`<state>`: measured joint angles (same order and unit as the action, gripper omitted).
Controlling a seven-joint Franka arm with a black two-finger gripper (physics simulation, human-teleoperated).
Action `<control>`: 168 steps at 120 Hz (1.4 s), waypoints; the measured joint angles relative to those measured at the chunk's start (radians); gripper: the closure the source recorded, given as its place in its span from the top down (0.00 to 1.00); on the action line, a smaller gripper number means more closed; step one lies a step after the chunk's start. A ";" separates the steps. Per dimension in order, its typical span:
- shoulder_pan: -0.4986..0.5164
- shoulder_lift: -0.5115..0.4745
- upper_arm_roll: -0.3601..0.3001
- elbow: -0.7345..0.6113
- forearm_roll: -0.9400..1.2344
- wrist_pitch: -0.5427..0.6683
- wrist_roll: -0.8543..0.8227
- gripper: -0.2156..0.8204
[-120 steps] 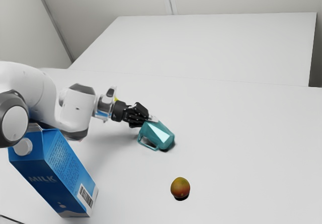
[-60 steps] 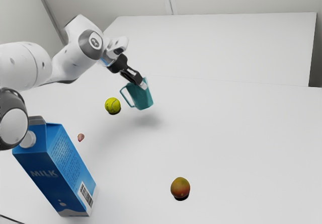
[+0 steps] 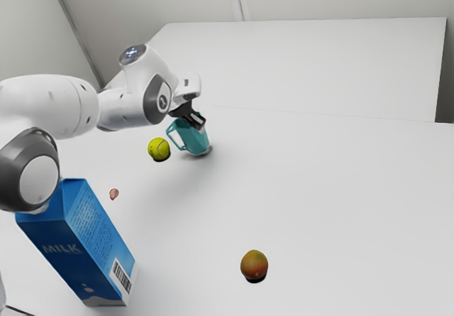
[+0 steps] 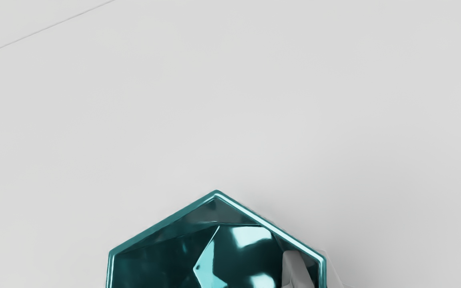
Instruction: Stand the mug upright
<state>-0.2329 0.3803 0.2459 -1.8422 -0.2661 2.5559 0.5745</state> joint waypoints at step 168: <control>0.007 -0.290 0.006 0.061 0.075 -0.301 -0.307 0.74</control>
<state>-0.2261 0.0902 0.2524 -1.7807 -0.1915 2.2547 0.2675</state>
